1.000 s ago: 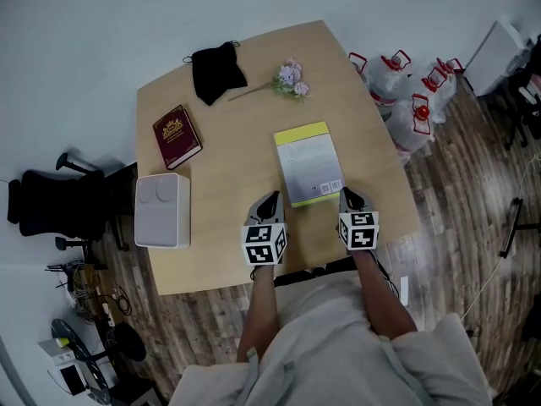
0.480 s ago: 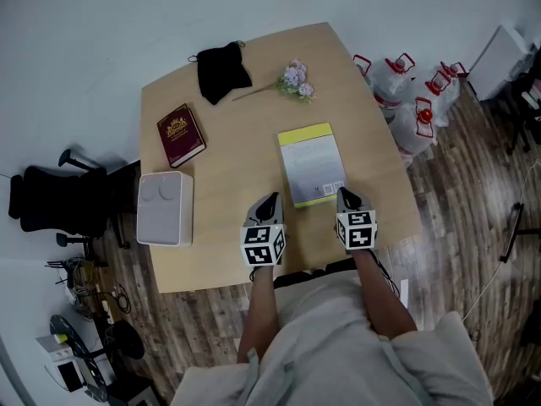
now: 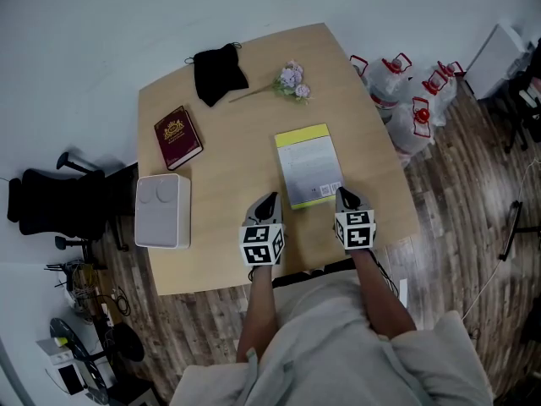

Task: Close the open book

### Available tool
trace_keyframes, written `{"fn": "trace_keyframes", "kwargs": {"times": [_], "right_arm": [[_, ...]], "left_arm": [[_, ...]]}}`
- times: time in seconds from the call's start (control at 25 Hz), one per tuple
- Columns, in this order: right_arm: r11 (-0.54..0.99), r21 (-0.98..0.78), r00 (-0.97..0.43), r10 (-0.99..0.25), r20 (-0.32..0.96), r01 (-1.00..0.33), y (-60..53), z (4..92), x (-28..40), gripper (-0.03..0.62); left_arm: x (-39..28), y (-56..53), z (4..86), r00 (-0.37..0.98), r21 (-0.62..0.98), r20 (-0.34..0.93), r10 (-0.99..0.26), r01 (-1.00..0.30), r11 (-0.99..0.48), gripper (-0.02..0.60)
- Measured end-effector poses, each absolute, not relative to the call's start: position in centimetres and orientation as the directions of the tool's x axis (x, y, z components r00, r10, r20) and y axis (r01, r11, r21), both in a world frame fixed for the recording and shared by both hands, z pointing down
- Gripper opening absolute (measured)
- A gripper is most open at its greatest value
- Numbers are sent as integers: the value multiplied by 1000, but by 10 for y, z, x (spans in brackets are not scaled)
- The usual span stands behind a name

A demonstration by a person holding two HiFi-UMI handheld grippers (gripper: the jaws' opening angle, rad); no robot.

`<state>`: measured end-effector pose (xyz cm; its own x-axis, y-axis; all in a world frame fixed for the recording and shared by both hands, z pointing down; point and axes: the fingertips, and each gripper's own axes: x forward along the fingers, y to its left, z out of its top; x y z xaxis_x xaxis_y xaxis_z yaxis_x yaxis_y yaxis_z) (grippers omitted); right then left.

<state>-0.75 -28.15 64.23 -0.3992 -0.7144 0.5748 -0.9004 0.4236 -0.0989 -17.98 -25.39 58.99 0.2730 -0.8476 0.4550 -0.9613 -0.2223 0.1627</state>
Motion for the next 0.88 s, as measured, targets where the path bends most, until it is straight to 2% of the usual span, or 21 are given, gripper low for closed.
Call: {"fn": "trace_keyframes", "kwargs": {"times": [0.88], "right_arm": [[451,-105,-426,-706,565,-886,-291,638,1,3]], "left_arm": [[-163,-271,590,296,167,455,-840,-955,-246,23]]}}
